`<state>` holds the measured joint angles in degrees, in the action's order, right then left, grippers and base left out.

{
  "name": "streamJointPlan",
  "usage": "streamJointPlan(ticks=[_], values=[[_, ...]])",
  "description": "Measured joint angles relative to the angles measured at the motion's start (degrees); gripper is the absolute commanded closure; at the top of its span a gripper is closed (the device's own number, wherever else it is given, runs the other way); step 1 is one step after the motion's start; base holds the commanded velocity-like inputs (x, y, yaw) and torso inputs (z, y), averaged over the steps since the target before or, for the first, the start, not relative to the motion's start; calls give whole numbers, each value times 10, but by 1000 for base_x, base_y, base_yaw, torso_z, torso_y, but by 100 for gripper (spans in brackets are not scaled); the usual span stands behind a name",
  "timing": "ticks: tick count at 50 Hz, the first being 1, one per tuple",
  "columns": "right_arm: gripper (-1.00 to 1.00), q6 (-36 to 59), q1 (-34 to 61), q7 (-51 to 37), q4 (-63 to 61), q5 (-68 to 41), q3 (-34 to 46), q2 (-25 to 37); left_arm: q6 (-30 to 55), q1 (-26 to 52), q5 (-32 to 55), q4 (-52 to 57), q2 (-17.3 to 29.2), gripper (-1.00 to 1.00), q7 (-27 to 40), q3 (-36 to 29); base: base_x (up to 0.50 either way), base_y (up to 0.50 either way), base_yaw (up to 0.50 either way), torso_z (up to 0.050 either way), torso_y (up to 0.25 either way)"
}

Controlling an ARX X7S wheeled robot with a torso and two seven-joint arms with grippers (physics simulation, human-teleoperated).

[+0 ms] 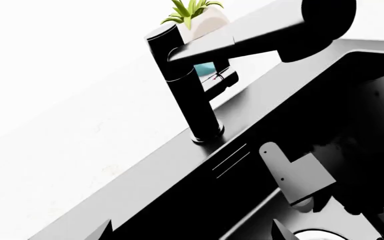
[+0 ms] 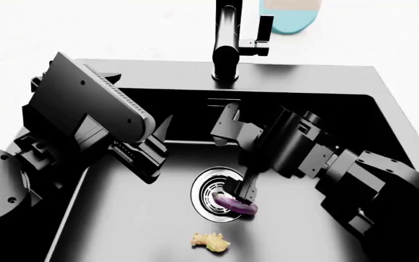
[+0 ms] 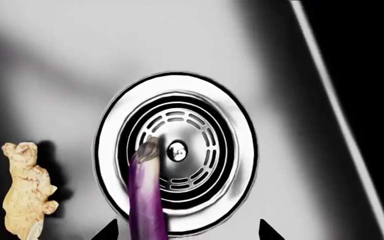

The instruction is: Pick up the fruits and vegetables and place them in the sink. Turn on the sink faucet to wash them. Then turn the sink off and put them in the tray.

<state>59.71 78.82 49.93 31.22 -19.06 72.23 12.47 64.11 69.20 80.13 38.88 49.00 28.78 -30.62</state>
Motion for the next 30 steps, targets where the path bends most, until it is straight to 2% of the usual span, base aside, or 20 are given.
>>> streamJointPlan(ticks=[30], values=[[-100, -32, -28, 33, 77, 13, 54, -35, -3, 0, 0, 1, 0, -100, 3, -6, 0, 0, 0, 0, 0]])
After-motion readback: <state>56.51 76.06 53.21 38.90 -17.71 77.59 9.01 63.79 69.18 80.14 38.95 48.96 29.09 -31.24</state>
